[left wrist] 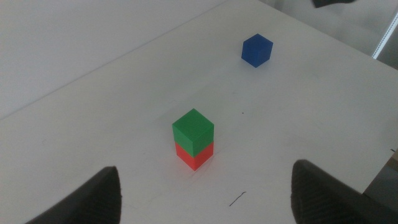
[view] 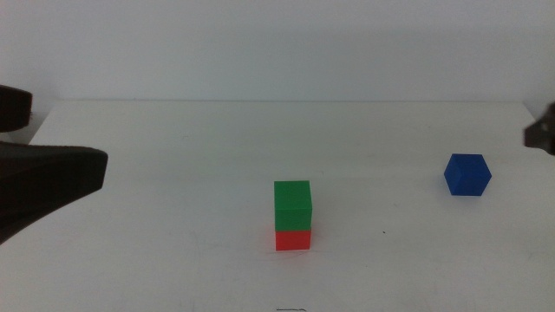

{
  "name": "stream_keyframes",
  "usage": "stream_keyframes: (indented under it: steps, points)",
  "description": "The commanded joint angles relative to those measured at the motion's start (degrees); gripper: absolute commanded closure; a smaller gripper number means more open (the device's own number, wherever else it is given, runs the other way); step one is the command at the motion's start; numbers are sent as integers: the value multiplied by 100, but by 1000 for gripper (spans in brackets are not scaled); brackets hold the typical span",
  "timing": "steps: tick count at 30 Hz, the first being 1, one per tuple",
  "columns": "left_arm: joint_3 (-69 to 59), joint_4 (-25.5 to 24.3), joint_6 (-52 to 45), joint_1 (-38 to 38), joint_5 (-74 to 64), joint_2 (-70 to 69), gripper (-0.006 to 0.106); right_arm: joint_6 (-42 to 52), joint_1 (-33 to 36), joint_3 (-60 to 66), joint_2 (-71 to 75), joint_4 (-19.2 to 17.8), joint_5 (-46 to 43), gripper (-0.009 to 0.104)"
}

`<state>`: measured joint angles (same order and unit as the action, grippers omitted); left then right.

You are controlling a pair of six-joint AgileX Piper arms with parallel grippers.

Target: Stack red cubes first, then green, then blue cubes in a specific spot.

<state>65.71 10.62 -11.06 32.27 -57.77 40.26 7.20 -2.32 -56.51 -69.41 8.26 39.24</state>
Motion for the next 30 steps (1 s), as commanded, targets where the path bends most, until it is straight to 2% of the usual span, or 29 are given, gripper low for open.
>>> stream_keyframes:
  steps: [1, 7, 15, 25, 30]
  points:
    - [139, 103, 23, -2, 396, 37, 7, 125, 144, -648, -401, 54, 162, 13]
    - [139, 103, 23, -2, 396, 37, 7, 79, 305, -1984, -1774, -4, 1138, 13]
    - [139, 103, 23, -2, 396, 37, 7, -51, 305, -3290, -3152, -486, 1746, 13]
    - [139, 103, 23, -2, 396, 37, 7, -27, 322, -3494, -4109, -540, 1556, 13]
    - [139, 103, 23, -2, 396, 37, 7, -27, 322, -3494, -4540, -540, 995, 14]
